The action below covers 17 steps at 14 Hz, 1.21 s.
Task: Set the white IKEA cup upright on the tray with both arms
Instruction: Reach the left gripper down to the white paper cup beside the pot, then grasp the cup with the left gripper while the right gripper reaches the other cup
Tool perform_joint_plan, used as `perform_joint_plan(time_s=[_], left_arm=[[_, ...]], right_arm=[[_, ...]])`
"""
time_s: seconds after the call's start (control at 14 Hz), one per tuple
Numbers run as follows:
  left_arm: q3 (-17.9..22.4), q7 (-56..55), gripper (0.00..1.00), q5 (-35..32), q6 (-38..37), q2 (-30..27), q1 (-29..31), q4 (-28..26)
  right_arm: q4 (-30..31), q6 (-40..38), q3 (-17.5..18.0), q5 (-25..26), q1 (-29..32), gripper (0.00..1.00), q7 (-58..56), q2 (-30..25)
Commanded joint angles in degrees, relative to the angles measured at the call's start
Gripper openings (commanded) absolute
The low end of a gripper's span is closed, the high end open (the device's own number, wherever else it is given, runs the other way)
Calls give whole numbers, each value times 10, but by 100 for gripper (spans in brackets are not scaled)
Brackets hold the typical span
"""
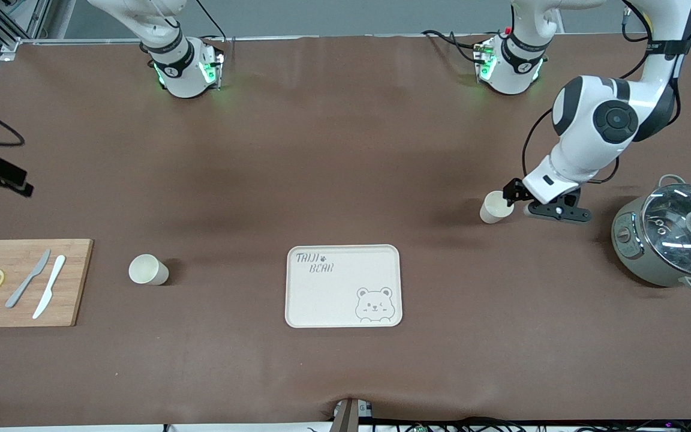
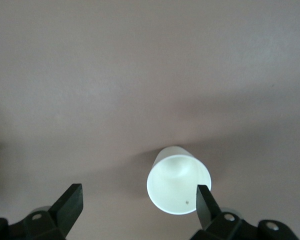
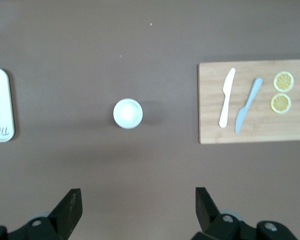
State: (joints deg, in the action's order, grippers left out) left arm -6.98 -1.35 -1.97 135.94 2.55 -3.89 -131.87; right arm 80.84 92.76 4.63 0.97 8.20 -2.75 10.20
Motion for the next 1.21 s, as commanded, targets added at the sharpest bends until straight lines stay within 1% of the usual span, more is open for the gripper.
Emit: perform_joint_plan(time_s=[0.0,0.29,0.5,0.71,0.79,0.86,1.14], left_arm=[[-4,-8,100,4,21,-21,0,-35],[-4,-8,100,4,78,-9,2,-71],[-4,-8,100,3,108,12,1,-75],[-4,-7,100,3,118,23,3,-75],[-4,-6,100,3,124,25,3,-75],[-4,-6,100,3,130,29,4,-78],[-4,-2,100,3,156,46,5,-84]], right_arm=[[-9,34,-3,0,-15,100,-1,45],[-5,93,-2,-3,-18,100,-2,107],[-4,113,-2,-3,-14,100,-24,143],[-2,149,-2,-3,5,100,-71,189],[7,164,-3,-3,7,100,-79,203],[11,183,-3,-3,8,100,-83,206],[13,218,-3,-3,21,100,-104,238]])
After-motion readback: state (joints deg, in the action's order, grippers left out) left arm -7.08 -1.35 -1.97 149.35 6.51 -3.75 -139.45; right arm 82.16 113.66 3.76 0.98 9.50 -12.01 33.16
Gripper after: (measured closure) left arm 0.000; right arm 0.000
